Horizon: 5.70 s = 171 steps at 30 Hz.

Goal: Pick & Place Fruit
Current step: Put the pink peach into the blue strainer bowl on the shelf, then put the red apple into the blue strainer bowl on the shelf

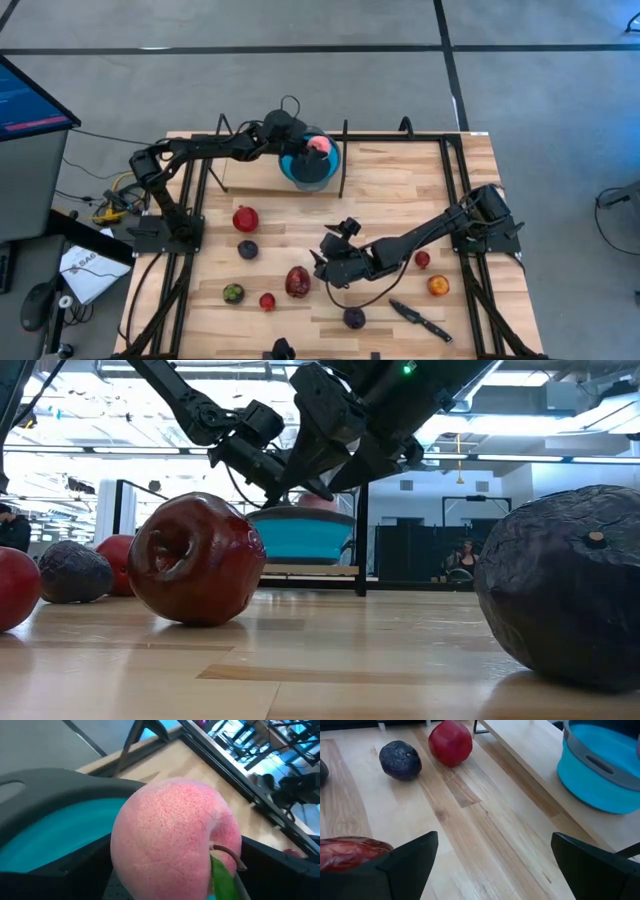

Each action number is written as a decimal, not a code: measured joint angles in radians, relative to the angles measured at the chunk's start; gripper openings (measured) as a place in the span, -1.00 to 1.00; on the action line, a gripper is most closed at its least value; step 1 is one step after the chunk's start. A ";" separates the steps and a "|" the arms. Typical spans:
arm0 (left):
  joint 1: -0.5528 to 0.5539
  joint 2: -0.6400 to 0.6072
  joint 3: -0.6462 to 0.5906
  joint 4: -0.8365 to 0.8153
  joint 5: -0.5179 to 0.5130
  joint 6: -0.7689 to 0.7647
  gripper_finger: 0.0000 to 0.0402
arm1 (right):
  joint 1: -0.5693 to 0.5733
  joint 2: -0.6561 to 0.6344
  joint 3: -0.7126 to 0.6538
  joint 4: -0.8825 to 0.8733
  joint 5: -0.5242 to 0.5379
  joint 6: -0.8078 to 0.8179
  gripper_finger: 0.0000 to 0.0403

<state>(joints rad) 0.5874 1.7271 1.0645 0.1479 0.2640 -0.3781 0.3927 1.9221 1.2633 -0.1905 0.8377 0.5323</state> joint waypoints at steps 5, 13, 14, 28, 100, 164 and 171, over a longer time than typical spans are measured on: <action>-0.003 0.000 0.000 -0.016 -0.023 0.010 0.88 | 0.000 0.000 0.000 0.005 0.000 0.000 0.90; -0.003 0.000 0.000 -0.056 -0.059 0.057 0.97 | 0.000 0.000 0.000 0.012 0.000 0.000 0.90; -0.004 0.000 0.000 -0.057 -0.059 0.063 0.97 | 0.000 0.000 0.000 0.012 0.000 0.000 0.90; -0.158 -0.367 0.000 -0.125 -0.120 0.364 0.84 | -0.006 -0.031 0.000 0.012 -0.076 -0.029 0.90; -1.118 -0.763 -0.695 -0.048 -0.685 -0.362 0.50 | -0.052 0.260 0.375 -0.150 -0.800 -0.883 0.64; -1.118 -0.763 -0.697 0.019 -0.711 -0.258 0.50 | -0.007 -0.002 0.111 -0.569 -0.738 -0.491 0.86; -1.117 -0.763 -0.697 0.043 -0.716 -0.229 0.50 | 0.012 -0.005 0.112 -0.535 -0.681 -0.528 0.85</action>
<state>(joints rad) -0.5297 0.9642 0.3676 0.1906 -0.4524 -0.6068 0.4046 1.9171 1.3754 -0.7259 0.1571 0.0045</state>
